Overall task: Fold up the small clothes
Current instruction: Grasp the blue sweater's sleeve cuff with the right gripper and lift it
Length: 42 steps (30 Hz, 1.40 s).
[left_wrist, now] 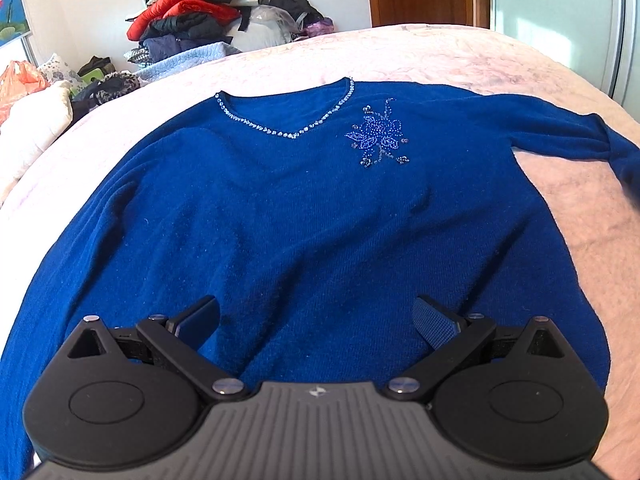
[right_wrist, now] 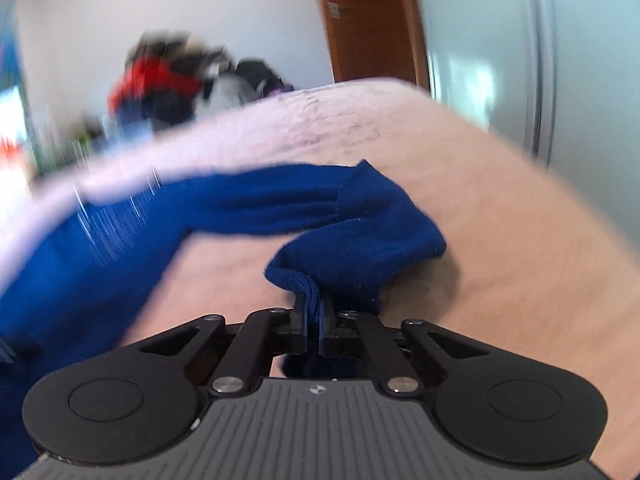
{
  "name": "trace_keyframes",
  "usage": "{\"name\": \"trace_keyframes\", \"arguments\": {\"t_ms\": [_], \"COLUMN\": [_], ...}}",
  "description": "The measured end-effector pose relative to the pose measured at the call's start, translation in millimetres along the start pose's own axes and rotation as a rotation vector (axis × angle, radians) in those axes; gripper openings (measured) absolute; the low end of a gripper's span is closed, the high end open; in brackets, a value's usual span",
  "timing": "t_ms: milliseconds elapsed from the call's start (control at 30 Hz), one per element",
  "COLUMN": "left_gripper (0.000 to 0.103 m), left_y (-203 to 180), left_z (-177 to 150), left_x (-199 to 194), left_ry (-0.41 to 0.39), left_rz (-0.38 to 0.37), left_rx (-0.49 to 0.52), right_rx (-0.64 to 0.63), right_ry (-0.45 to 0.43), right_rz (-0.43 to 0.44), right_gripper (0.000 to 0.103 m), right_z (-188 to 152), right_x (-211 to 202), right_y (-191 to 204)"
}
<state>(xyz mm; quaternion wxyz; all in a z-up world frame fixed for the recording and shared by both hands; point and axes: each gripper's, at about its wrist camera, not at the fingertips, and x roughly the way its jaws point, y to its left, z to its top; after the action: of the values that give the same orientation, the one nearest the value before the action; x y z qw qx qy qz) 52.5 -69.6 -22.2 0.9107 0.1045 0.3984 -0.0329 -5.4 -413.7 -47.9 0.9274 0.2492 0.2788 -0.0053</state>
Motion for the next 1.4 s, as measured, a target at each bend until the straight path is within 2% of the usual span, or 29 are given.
{"name": "trace_keyframes", "arguments": {"t_ms": [100,167,333,467,700,833,1000,1067,1267,1400], "left_gripper": [0.103,0.103,0.103,0.103,0.103,0.103,0.103,0.103,0.103,0.103], "left_y": [0,1,10,19,34,40,44,45,52,54], "left_z": [1,2,8,13,25,26,23,23,23,20], "left_x": [0,1,4,5,9,13,18,19,24,27], "left_ry": [-0.005,-0.007,-0.005,-0.013,-0.028,-0.015,-0.008,-0.01,-0.002,0.009], "left_rz": [0.002,0.004,0.016,0.03,0.056,0.065,0.099,0.104,0.106,0.114], "left_rx": [0.011,0.013,-0.018,-0.032,-0.062,-0.089,-0.077,-0.076,-0.1,-0.095], "right_rx": [0.267,0.378,0.544,0.666,0.692,0.658,0.708,0.699,0.579,0.566], "right_ry": [-0.074,-0.132,-0.259,-0.272,-0.263,-0.246,-0.117,-0.107,-0.12,-0.057], "right_rz": [0.179,0.275,0.457,0.58,0.698,0.687,0.658,0.683,0.786,0.816], "right_gripper": [0.007,0.007,0.008,0.008,0.008,0.008,0.009,0.009,0.009,0.009], "right_z": [19,30,49,44,51,60,45,47,88,92], "right_x": [-19,-32,-53,-43,-22,-11,31,37,33,54], "right_y": [-34,-49,-67,-74,-57,-49,-40,-29,22,46]}}
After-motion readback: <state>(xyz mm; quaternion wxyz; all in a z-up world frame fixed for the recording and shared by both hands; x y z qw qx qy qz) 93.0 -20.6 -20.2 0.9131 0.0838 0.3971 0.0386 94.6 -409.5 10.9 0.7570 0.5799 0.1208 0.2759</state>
